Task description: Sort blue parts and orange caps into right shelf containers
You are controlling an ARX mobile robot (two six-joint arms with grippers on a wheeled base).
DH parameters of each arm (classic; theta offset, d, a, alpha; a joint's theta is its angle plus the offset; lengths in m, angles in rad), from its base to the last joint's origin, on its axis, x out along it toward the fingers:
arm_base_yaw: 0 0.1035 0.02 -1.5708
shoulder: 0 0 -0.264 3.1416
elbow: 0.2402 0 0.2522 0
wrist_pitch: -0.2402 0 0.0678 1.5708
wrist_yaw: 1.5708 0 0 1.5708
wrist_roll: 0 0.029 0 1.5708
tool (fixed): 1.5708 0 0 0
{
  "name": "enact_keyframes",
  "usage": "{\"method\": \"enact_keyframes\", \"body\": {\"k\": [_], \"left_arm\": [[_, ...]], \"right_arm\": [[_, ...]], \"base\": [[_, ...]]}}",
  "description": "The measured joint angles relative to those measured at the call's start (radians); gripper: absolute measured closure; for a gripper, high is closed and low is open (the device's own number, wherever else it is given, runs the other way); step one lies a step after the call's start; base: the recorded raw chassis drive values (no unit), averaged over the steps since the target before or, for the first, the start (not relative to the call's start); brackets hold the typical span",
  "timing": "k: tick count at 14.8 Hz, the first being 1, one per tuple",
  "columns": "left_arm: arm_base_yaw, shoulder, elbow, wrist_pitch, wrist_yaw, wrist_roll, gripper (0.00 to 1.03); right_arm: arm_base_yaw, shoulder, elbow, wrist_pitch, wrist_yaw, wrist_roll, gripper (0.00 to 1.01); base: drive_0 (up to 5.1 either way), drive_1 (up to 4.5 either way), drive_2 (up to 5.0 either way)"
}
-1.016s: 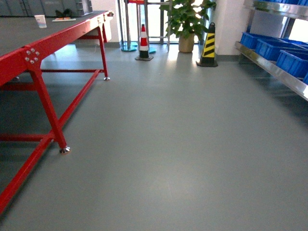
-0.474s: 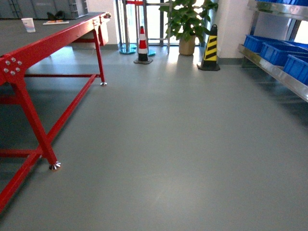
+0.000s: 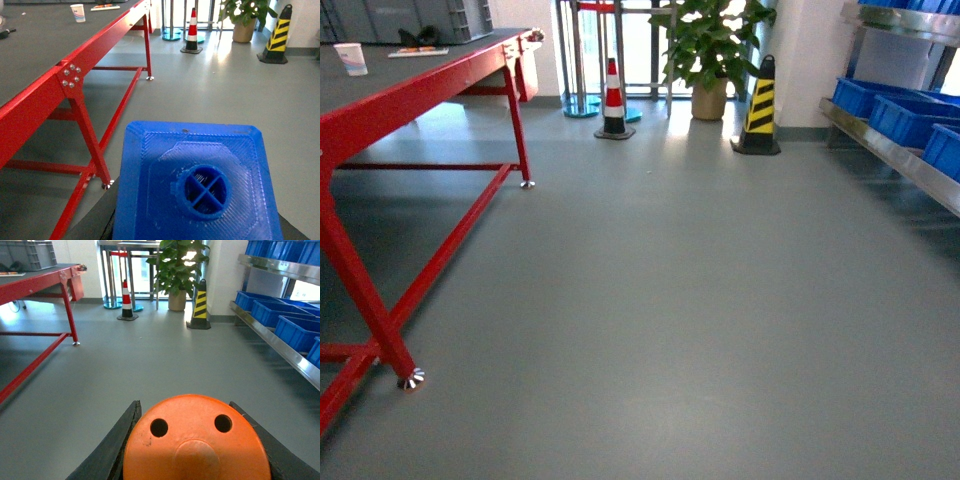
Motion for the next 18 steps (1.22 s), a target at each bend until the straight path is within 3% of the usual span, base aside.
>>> {"method": "enact_keyframes", "body": {"k": [8,18], "left_arm": [[0.0,0.0,0.0,0.001,0.0,0.0,0.58],[0.001,0.0,0.0,0.0,0.0,0.0,0.58]], "right_arm": [[0.0,0.0,0.0,0.0,0.0,0.0,0.58],[0.0,0.0,0.002,0.0,0.0,0.0,0.58]], "base": [[0.0,4.31,-4.3],[-1.5,-1.46,-1.5]]}}
